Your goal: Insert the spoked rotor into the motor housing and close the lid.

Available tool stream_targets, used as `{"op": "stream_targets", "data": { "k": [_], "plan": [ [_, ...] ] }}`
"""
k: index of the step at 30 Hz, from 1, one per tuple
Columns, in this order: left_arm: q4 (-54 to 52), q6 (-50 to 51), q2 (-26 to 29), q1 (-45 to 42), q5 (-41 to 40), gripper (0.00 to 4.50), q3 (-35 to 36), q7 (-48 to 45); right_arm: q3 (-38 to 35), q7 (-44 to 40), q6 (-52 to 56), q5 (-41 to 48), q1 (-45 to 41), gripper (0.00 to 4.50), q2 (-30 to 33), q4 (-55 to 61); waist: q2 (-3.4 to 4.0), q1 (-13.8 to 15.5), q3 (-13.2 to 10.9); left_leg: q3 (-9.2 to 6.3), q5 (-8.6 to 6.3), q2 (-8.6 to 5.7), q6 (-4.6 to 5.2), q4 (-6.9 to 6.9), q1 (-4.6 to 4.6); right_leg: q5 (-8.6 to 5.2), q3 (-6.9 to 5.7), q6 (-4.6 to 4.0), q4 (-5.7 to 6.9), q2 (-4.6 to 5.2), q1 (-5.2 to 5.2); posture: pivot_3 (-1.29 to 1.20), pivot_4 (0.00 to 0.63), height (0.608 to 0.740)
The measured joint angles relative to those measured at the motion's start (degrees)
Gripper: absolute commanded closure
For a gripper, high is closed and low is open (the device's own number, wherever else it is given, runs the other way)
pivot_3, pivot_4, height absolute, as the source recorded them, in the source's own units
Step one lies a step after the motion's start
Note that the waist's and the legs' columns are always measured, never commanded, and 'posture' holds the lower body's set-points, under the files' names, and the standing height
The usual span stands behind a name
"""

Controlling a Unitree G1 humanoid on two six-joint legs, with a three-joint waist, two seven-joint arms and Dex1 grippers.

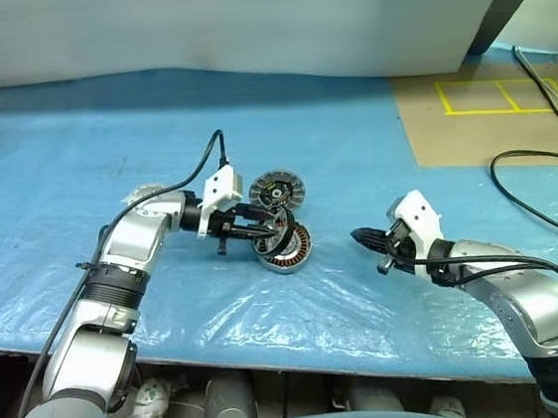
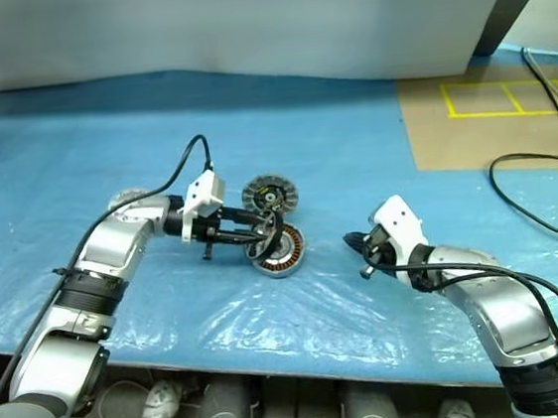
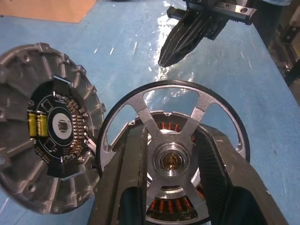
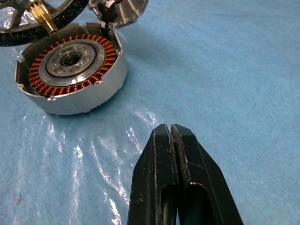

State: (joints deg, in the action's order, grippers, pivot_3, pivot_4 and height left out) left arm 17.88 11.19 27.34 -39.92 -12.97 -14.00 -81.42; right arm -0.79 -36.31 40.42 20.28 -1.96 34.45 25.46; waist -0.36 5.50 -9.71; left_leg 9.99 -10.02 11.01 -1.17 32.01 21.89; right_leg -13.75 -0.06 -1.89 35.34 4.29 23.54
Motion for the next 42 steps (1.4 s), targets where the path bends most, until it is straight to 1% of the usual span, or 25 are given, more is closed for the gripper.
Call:
{"op": "stream_targets", "data": {
  "k": [5, 13, 14, 15, 18, 25, 30, 32, 37, 42],
  "plan": [
    [0.2, -0.7, 0.6, 0.0, 0.6, 3.38, -0.6, -0.9, 0.0, 0.3, -0.3, -0.3, 0.2, 4.50, 0.0, 0.0, 0.00, 0.0, 0.0, 0.00, 0.00, 0.01, 0.00, 0.00, -0.02, 0.00, 0.00, 0.00, 0.01, 0.00, 0.00, 0.00, 0.150, 0.740],
    [1.4, -2.7, -0.4, -0.1, 1.9, 3.38, -1.4, -0.1, 0.2, 0.7, -0.8, -1.2, 0.2, 4.50, 0.0, 0.0, 0.00, 0.0, 0.0, 0.00, 0.00, 0.00, 0.00, 0.01, -0.04, 0.00, 0.01, 0.00, 0.01, 0.00, -0.05, 0.00, 0.150, 0.740],
    [1.8, -2.8, -0.7, -0.2, 2.0, 2.67, -1.4, 0.3, 0.3, 0.8, -0.9, -1.2, 0.3, 4.50, 0.0, -0.1, 0.01, 0.0, 0.0, 0.00, 0.00, 0.00, 0.00, 0.02, -0.06, 0.00, 0.00, 0.00, 0.01, 0.00, -0.08, 0.00, 0.150, 0.740],
    [2.4, -3.0, -1.0, -0.3, 2.1, 2.44, -1.4, 0.7, 0.5, 1.0, -1.0, -1.3, 0.3, 4.50, -0.1, -0.1, 0.01, 0.0, 0.0, -0.01, 0.00, 0.00, 0.00, 0.03, -0.07, 0.00, 0.00, 0.00, 0.01, 0.01, -0.10, 0.00, 0.150, 0.740],
    [3.6, -3.1, -1.6, -0.3, 2.8, 1.46, -1.4, 1.5, 0.7, 1.2, -1.0, -1.3, 0.4, 4.50, -0.1, -0.1, 0.01, 0.0, 0.0, -0.02, 0.00, 0.01, 0.00, 0.08, -0.05, 0.00, 0.00, 0.00, 0.01, 0.01, -0.10, 0.00, 0.150, 0.740],
    [3.7, -3.0, 1.1, -0.7, 2.7, 1.46, -1.0, 0.1, 1.0, 1.6, -1.0, -1.3, 0.5, 4.50, -0.1, -0.1, 0.01, 0.0, 0.0, -0.02, 0.00, 0.02, 0.00, 0.07, -0.05, 0.00, -0.02, 0.00, 0.01, 0.00, -0.09, 0.00, 0.150, 0.740],
    [3.2, -1.8, 1.6, -2.8, 0.6, 1.46, 2.1, 0.9, 1.1, 1.5, -1.0, -1.0, 0.4, 4.50, -0.6, -0.1, 0.01, 0.0, 0.0, -0.03, 0.00, 0.01, 0.00, 0.09, -0.05, 0.00, -0.02, 0.00, 0.01, 0.01, -0.11, 0.00, 0.150, 0.740],
    [3.7, -0.7, 1.8, -3.4, -0.4, 1.46, 4.7, 2.5, 1.0, 1.1, -0.8, 0.3, -0.4, 4.50, -1.2, 0.0, 0.01, -0.2, 0.0, -0.03, 0.00, 0.00, 0.00, 0.09, -0.06, 0.00, -0.01, 0.00, 0.02, 0.00, -0.10, 0.00, 0.150, 0.740],
    [6.5, 5.4, 4.2, -4.0, -3.8, 1.46, 10.5, 5.7, 2.7, -1.0, 0.2, 2.8, -7.9, 4.50, -3.5, 0.1, 0.02, -0.9, 0.0, -0.03, 0.00, -0.07, 0.00, 0.09, -0.11, 0.00, -0.02, -0.01, 0.11, -0.05, -0.09, 0.00, 0.150, 0.740],
    [3.4, 12.0, 6.5, 3.2, -6.4, 1.46, 13.0, 6.9, 9.6, -4.4, 0.3, 3.5, -14.2, 4.50, -6.5, -4.0, 0.03, -1.2, 0.0, -0.03, 0.00, -0.04, -0.01, 0.08, 0.01, 0.00, -0.06, -0.01, 0.07, 0.01, -0.05, 0.00, 0.150, 0.740]
  ]
}}
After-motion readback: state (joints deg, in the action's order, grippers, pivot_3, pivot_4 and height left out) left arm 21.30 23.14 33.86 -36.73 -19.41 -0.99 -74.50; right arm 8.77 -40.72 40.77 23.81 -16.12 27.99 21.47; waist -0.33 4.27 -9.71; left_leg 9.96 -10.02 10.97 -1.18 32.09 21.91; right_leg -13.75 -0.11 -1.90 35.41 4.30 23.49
